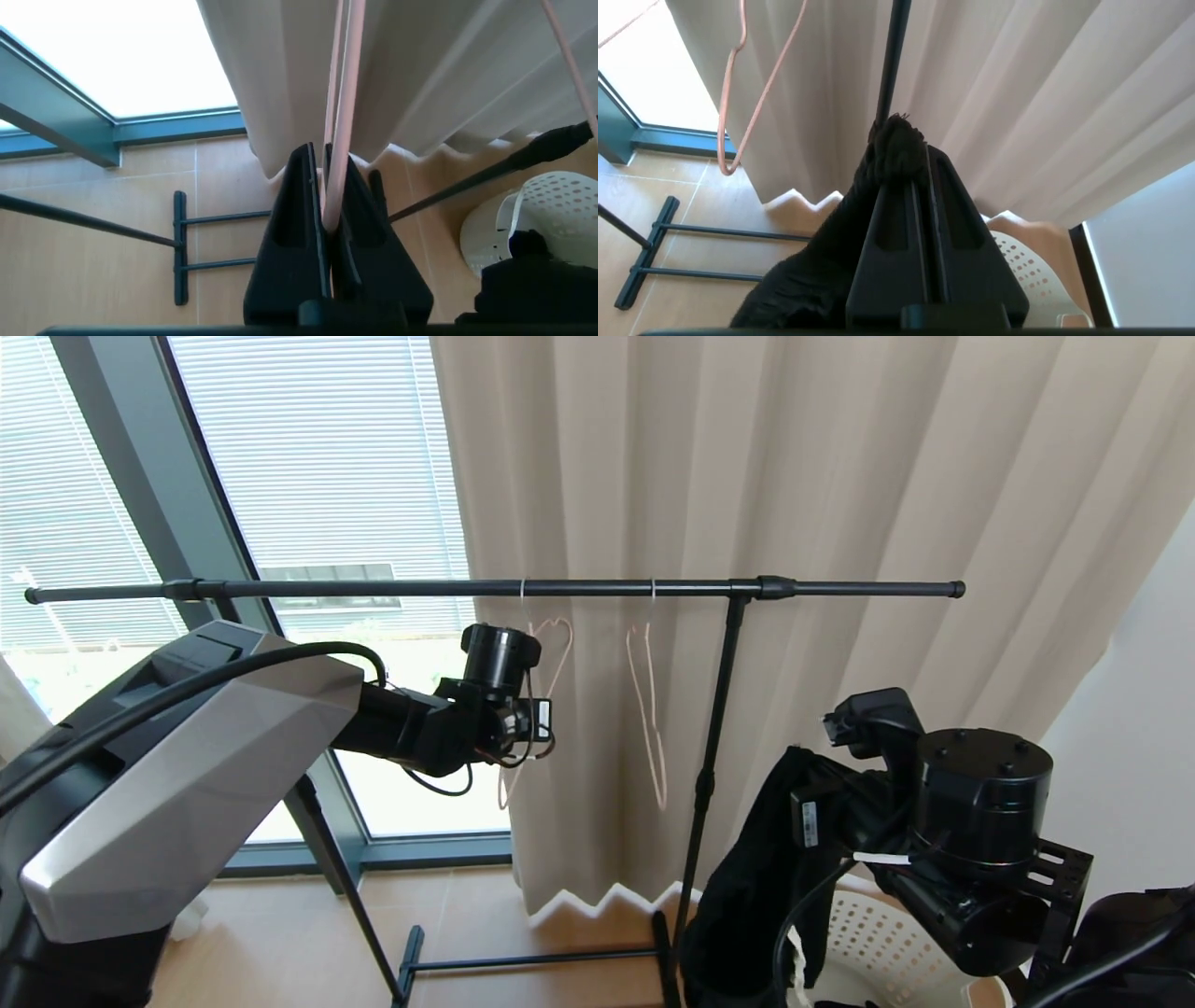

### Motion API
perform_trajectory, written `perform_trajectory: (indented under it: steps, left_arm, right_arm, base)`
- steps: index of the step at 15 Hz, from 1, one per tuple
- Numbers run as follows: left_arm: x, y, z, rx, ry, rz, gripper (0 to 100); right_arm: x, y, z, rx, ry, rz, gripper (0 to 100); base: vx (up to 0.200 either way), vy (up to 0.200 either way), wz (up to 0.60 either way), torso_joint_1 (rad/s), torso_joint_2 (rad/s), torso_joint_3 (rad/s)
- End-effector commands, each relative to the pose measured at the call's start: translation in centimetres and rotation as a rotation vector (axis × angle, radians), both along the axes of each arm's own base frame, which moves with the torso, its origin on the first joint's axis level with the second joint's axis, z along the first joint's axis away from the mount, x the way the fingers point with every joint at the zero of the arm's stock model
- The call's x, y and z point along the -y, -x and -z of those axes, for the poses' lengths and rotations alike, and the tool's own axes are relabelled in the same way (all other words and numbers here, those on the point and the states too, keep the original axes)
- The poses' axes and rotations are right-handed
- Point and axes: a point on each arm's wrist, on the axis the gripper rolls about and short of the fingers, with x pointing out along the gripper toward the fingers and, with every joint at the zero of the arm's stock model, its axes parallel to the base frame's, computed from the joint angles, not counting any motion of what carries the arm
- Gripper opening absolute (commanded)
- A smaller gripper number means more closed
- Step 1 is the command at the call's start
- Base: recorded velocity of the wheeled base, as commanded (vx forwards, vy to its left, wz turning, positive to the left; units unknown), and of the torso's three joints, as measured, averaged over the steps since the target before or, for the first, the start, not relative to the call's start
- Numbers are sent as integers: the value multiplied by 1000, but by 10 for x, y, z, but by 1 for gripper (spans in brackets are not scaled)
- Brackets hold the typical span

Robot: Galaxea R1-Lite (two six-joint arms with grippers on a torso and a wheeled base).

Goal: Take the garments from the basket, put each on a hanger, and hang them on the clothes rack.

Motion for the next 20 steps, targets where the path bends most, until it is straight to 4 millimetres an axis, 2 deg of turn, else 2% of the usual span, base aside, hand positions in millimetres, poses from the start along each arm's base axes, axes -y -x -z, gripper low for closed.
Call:
perform_trajectory:
  steps: [1,6,7,9,11,14,17,20]
  left_arm:
    - [-3,2,-15,31,14,-4,0]
    - [-8,24,-60,101,24,18,0]
    - [-8,28,-61,97,16,25,0]
    - [-7,50,-61,71,-20,66,0]
    - [-13,76,-65,67,-23,81,0]
    - [-36,119,-63,77,-46,96,0]
    - [-60,177,-64,127,-86,166,0]
    - [-81,219,-52,135,-66,237,0]
  right_arm:
    - [0,1,0,-1,1,1,0]
    - [-1,-1,-4,14,-9,-6,0]
    - [-1,-1,-4,14,-9,-6,0]
    - [-1,-1,-4,12,-8,-4,0]
    - [0,0,-2,8,-3,1,0]
    - [5,7,-19,55,-27,2,0]
    - [13,5,-28,82,23,16,0]
    - [12,2,-26,79,35,19,0]
  base:
    - [0,0,0,0,0,0]
    - [0,0,0,0,0,0]
    - [0,0,0,0,0,0]
    - [0,0,0,0,0,0]
    - [0,0,0,0,0,0]
    - [0,0,0,0,0,0]
    - [0,0,0,0,0,0]
    - [0,0,0,0,0,0]
